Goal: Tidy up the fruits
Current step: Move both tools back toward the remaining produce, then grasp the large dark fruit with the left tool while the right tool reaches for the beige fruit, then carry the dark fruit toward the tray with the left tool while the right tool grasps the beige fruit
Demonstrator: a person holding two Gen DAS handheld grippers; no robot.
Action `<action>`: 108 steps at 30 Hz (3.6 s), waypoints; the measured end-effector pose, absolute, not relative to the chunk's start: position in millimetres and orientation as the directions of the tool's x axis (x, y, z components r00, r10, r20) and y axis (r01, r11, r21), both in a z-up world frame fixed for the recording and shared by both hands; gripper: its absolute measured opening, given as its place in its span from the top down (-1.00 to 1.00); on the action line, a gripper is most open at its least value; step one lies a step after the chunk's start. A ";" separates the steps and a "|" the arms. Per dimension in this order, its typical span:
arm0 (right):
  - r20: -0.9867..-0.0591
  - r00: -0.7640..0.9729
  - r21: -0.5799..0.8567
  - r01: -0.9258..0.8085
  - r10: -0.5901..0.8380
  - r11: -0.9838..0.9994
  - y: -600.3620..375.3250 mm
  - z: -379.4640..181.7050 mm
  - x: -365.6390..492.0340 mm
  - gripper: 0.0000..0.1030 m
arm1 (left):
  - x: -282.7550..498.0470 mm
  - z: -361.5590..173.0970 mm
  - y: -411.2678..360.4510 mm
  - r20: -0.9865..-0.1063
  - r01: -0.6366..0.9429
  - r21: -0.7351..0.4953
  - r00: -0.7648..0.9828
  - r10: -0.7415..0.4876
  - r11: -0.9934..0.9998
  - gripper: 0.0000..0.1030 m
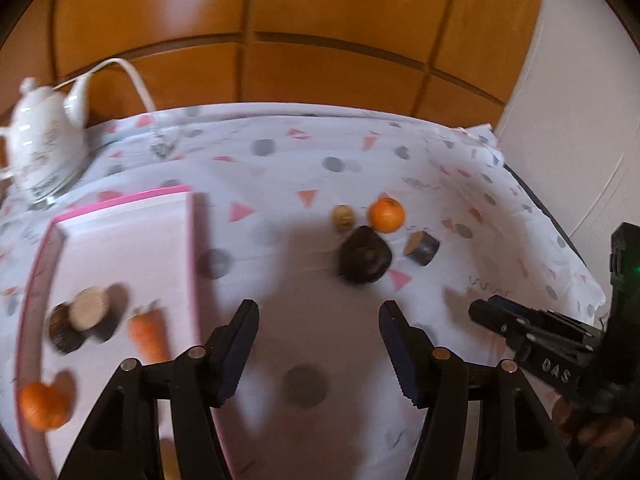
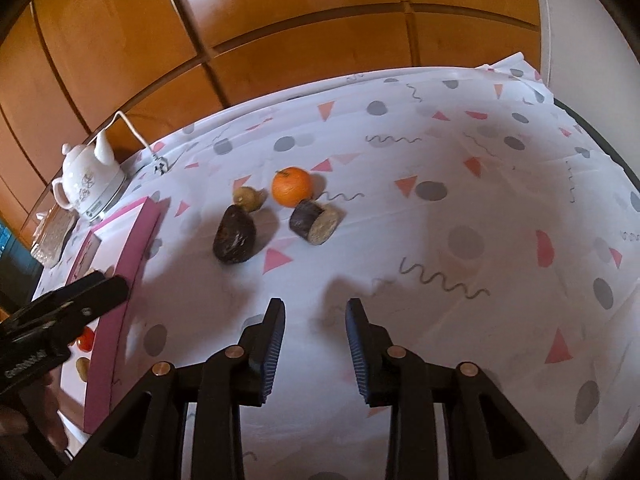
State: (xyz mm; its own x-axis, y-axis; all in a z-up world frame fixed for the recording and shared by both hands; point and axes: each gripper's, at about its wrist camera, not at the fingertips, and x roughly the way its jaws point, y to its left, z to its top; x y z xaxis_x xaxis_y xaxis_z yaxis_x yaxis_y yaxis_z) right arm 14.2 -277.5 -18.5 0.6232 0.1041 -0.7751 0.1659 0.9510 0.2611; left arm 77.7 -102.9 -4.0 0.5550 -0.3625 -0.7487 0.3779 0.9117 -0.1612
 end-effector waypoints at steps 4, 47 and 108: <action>-0.775 0.625 0.259 0.183 0.091 0.948 -287.3 -18.0 16.3 0.38 | 96.3 -14.3 -132.7 -0.764 0.410 -0.164 0.522 -0.379 0.897 -0.23; -0.826 0.517 0.171 -0.150 0.225 0.974 -220.3 -28.4 163.5 0.39 | 58.5 -44.1 -108.5 -0.769 0.373 -0.189 0.519 -0.373 0.908 0.06; -0.741 0.542 0.225 -0.356 0.397 0.907 -119.6 10.8 44.2 0.53 | 11.2 18.4 84.5 -0.657 -0.019 -0.228 0.741 -0.140 0.973 0.06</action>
State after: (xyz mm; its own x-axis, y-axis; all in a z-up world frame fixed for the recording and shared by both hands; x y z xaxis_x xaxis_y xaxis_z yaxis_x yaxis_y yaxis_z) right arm 44.2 -119.6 10.8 0.5420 0.3968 -0.7408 -0.3565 0.9068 0.2250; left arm 11.2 84.5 18.4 0.7411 -0.1396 -0.6567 -0.0188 0.9734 -0.2282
